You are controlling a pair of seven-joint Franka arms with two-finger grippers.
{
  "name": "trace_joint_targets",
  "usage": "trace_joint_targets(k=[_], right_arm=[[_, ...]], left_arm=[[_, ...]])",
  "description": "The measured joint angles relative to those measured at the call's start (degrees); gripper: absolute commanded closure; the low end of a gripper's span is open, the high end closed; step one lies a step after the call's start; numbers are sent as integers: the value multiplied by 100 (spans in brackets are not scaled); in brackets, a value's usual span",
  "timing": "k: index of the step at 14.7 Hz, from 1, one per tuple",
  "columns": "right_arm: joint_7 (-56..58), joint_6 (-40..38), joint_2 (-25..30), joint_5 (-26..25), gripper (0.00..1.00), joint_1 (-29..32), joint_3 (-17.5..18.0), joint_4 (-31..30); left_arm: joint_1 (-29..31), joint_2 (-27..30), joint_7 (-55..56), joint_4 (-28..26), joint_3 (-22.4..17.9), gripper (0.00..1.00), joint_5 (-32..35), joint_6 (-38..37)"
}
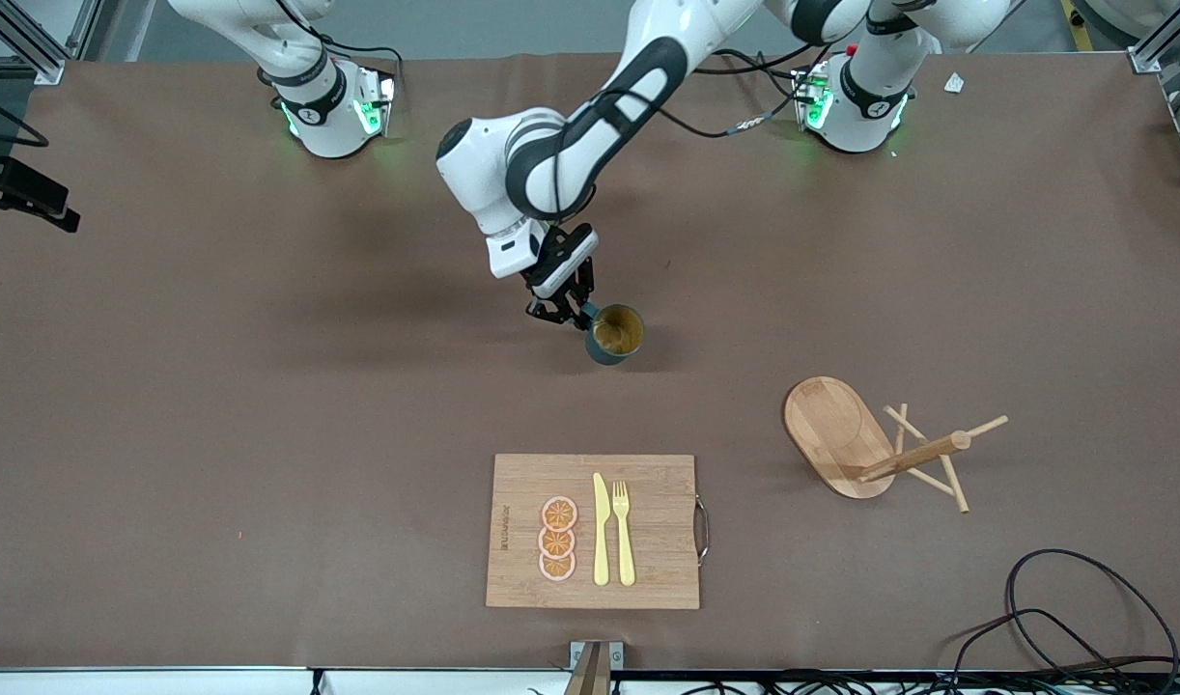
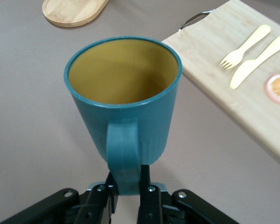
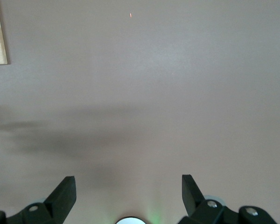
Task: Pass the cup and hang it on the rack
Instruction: 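Grasp the mug handle with the left gripper and lift the mug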
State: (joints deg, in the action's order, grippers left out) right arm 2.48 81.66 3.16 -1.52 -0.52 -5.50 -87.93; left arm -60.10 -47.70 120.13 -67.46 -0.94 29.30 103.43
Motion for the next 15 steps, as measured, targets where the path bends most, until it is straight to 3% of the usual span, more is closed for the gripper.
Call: trace_joint_targets(k=[7, 15], right_arm=[[0, -220, 209, 0, 0, -1, -3, -20], [-2, -226, 233, 7, 0, -1, -5, -84]], left_arm=[[1088, 1307, -1459, -19, -13, 99, -2018, 24], [2159, 1946, -2929, -101, -19, 99, -4329, 33]])
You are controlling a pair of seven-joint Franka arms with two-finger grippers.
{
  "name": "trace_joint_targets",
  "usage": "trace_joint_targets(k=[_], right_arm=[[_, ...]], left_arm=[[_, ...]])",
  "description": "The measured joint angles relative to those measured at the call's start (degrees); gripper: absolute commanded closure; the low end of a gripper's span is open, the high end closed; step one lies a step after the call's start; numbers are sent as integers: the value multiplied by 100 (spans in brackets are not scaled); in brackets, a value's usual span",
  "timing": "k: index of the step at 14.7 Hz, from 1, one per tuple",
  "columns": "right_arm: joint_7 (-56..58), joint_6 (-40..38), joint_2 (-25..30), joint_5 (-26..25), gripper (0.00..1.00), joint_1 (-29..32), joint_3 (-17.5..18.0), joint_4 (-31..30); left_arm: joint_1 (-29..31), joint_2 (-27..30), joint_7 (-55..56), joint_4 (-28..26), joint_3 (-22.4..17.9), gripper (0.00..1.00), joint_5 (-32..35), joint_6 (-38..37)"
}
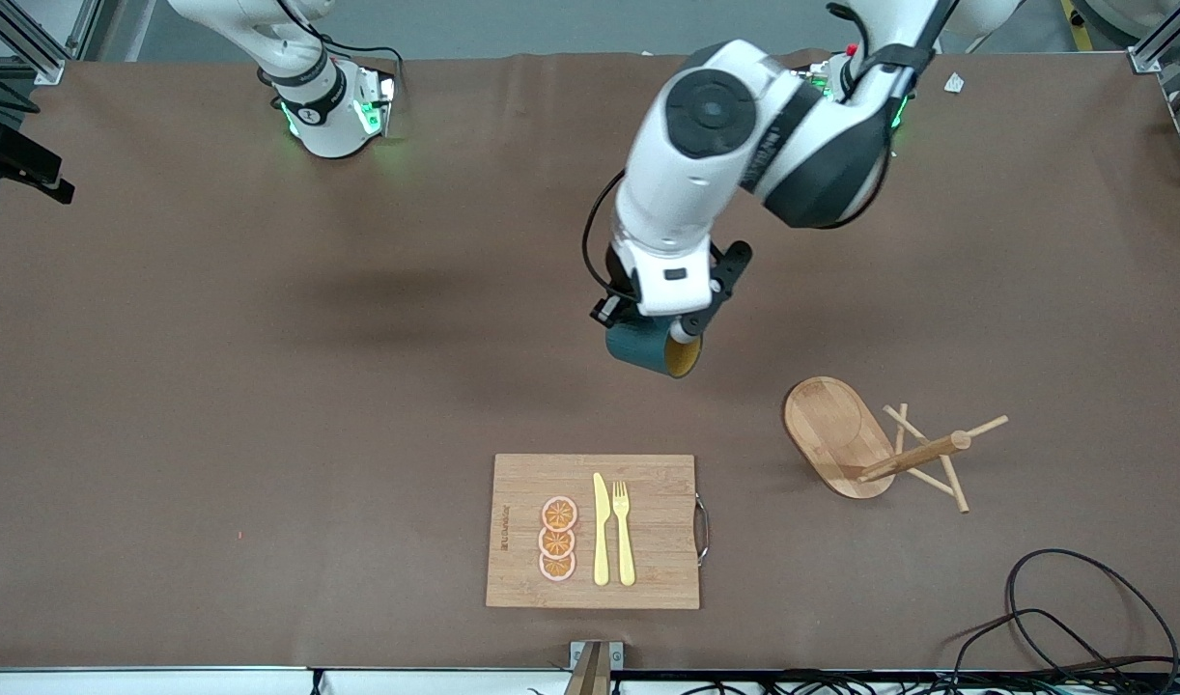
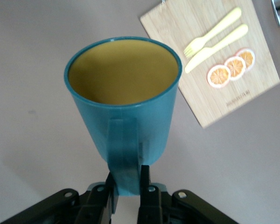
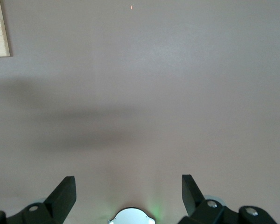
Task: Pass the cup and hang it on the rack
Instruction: 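Grasp the mug handle with the left gripper and lift the mug, then carry the mug with the left gripper and hang its handle on a rack peg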
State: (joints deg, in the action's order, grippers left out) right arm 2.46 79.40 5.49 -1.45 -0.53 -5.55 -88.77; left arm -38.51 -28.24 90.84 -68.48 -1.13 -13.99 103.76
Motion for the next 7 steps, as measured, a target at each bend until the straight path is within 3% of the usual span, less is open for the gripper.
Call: trace_joint_targets(k=[3, 7], right_arm=[[0, 0, 0, 7, 0, 0, -2, -37], [0, 0, 0, 19, 0, 0, -3, -48]], left_arm=[[443, 194, -494, -198, -2, 99, -900, 0], [1095, 604, -1513, -896, -5, 99, -1865, -4]])
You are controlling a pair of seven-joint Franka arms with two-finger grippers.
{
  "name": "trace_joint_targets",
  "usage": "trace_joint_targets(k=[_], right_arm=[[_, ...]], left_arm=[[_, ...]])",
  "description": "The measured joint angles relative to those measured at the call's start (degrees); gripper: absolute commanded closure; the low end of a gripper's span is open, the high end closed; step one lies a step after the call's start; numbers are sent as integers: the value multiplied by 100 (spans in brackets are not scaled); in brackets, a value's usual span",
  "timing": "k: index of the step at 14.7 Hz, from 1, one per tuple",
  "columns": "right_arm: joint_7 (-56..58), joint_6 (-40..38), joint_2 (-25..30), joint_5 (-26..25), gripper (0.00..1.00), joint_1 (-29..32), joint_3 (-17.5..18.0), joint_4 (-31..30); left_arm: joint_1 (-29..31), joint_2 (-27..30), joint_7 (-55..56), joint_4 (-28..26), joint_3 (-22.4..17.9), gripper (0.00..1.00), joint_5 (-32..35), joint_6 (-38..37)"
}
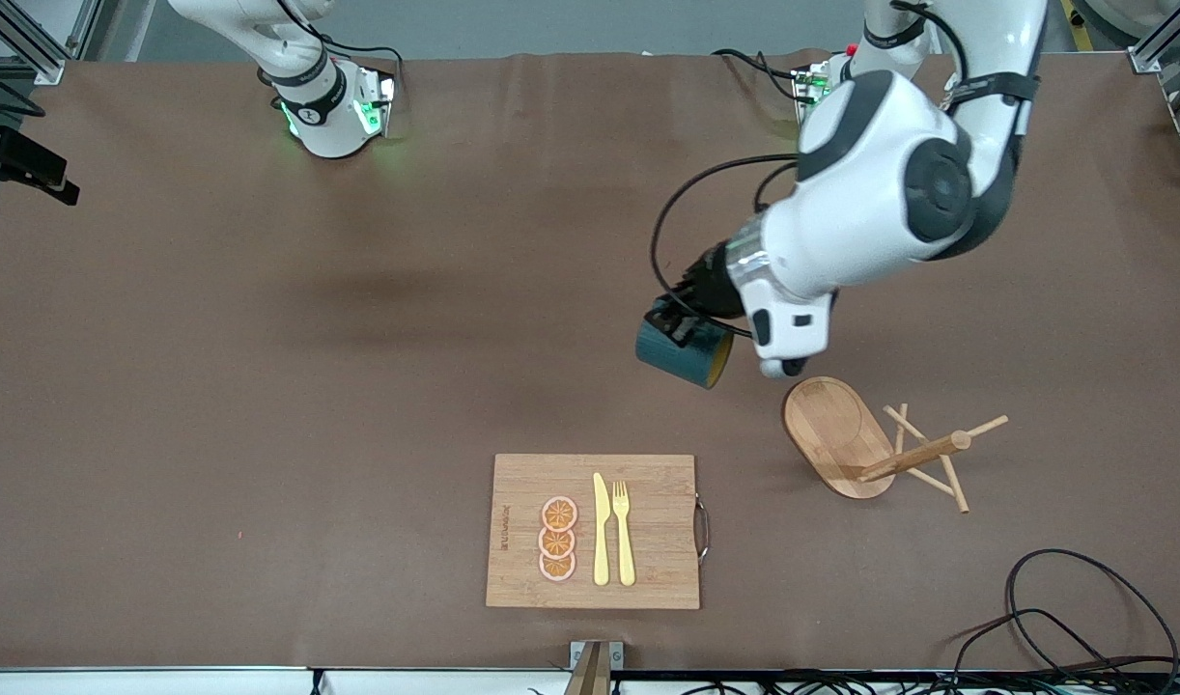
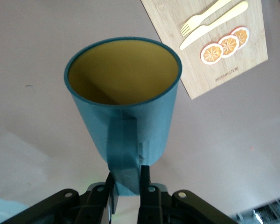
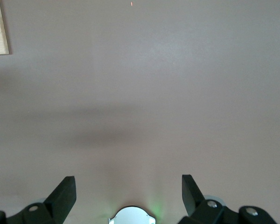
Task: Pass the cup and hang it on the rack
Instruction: 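Carry the mug with the left gripper and hang its handle on a rack peg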
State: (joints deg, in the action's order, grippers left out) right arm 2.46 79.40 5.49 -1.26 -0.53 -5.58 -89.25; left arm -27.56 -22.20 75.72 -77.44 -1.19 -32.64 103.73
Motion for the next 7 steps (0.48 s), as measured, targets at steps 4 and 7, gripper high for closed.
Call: trace_joint_targets(k=[4, 7], right_arm=[[0, 1, 0, 92, 0, 0, -2, -1], [0, 1, 0, 99, 0, 1, -10, -1]], left_arm=[[723, 509, -1243, -952, 0, 99, -713, -49], [1325, 732, -2269, -1572, -4, 99, -1208, -240]])
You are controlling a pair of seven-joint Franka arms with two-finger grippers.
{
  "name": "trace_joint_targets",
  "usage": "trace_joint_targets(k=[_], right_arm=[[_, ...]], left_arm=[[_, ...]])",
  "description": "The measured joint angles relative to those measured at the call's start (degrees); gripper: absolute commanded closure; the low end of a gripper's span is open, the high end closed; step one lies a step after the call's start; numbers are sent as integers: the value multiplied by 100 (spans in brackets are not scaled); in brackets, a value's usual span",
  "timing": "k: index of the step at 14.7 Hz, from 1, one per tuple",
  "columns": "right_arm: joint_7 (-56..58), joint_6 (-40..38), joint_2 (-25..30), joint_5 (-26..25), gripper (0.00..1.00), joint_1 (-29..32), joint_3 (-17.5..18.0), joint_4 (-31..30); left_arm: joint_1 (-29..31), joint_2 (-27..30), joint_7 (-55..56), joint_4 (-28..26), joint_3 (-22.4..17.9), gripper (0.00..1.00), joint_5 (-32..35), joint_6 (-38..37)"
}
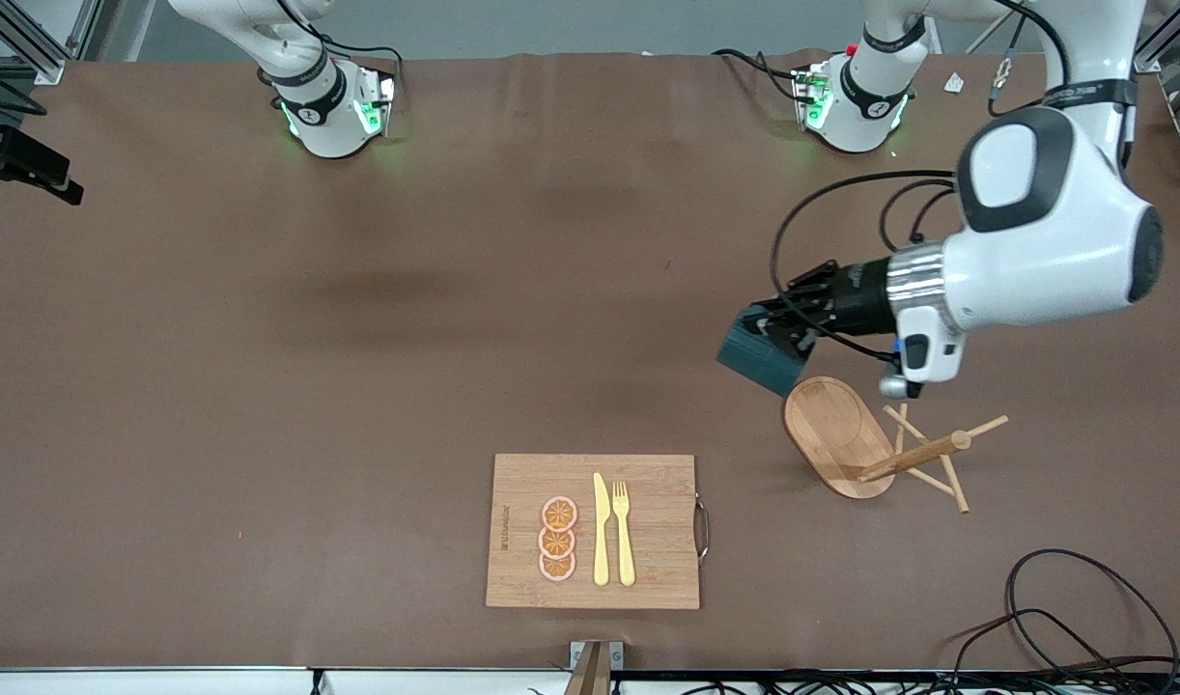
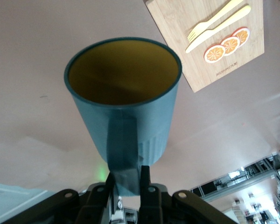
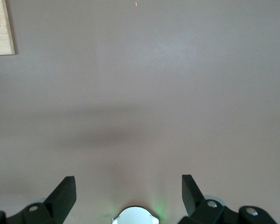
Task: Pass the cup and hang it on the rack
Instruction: 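Carry the mug with the left gripper and hang its handle on a rack peg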
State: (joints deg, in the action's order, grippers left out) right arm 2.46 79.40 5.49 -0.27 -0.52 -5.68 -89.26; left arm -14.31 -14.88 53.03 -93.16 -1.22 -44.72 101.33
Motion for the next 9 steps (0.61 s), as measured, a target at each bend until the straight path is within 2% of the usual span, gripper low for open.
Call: trace_joint_targets(k=[4, 9], right_arm=[[0, 0, 0, 0, 0, 2, -9, -1], [1, 6, 0, 0, 0, 2, -9, -1]], left_arm=[[897, -28, -1237, -316, -5, 99, -330, -536], [1723, -250, -2320, -346, -4, 99, -725, -1071]])
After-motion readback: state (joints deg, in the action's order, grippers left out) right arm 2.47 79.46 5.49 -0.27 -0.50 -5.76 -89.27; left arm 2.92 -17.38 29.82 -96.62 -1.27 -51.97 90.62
